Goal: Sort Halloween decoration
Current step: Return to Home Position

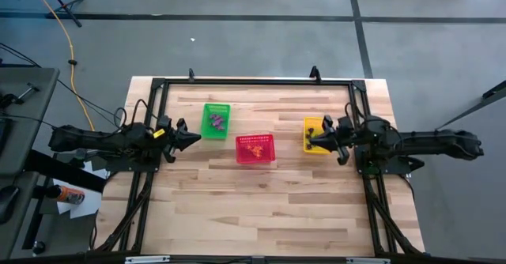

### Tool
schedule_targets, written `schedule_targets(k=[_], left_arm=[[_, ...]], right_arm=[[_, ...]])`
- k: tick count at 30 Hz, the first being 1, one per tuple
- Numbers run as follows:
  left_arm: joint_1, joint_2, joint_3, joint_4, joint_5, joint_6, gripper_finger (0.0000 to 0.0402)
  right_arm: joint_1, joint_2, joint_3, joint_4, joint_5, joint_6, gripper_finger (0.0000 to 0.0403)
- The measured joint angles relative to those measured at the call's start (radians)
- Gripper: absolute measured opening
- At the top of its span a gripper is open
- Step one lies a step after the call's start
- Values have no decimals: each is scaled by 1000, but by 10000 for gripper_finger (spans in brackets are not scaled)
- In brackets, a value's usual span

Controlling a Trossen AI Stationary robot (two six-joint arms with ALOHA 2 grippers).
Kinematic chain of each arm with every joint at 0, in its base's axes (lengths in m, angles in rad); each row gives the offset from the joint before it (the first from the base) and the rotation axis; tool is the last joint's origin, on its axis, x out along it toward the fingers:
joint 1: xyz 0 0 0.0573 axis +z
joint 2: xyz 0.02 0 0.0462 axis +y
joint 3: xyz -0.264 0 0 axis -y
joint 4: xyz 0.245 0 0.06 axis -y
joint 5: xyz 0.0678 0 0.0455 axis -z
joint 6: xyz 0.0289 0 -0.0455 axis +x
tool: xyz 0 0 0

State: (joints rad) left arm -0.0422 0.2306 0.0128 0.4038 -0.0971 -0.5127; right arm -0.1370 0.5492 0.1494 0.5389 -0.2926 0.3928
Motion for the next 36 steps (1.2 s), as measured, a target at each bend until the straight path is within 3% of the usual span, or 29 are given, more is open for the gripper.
schedule_targets(k=[10,21,27,29,36], left_arm=[[0,0,0,-1,0,0,0],[0,-1,0,-40,1,0,0],[0,-151,0,-256,1,0,0],[3,-220,1,-390,6,0,0],[-1,-227,1,-397,65,-6,0]], right_arm=[[-20,-36,-137,79,-79,-12,0],[-20,-33,-139,-59,-54,-35,0],[-16,-36,-139,-154,-51,-35,0],[-5,-76,-139,-222,-49,-34,0],[22,-363,-137,-478,-48,-35,0]])
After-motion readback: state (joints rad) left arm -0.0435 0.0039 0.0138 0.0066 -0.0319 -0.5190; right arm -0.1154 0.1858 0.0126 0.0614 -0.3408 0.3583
